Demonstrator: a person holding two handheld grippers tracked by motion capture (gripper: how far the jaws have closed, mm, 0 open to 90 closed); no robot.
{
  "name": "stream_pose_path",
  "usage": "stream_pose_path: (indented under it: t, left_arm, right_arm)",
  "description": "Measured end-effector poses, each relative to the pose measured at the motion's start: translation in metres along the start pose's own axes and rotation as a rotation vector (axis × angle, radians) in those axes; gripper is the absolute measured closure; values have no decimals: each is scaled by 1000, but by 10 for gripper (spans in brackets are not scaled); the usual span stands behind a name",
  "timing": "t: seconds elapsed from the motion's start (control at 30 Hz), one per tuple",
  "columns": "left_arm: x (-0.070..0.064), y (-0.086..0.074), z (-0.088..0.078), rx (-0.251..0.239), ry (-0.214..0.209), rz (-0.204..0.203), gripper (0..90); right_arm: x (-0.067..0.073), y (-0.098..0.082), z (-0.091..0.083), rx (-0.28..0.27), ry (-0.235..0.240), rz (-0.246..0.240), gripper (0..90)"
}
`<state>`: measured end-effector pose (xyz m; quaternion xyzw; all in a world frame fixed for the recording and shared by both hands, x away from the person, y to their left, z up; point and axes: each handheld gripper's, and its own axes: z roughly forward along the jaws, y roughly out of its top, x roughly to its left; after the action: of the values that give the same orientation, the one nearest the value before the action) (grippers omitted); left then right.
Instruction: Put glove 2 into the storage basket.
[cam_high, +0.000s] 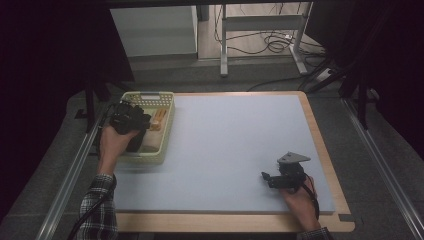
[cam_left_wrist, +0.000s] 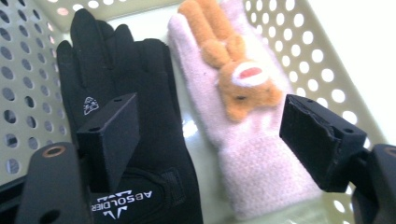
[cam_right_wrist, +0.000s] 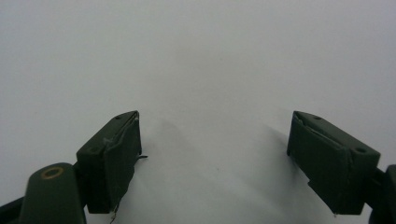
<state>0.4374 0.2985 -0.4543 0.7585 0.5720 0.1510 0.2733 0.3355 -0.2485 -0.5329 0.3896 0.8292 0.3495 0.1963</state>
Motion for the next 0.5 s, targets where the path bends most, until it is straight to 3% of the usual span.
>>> stream_pose_path:
  t: [0.5]
  left_arm:
    - [-11,-6,-9,-59,-62,12,93]
  right_arm:
    - [0,0,0,0,0,-1,174]
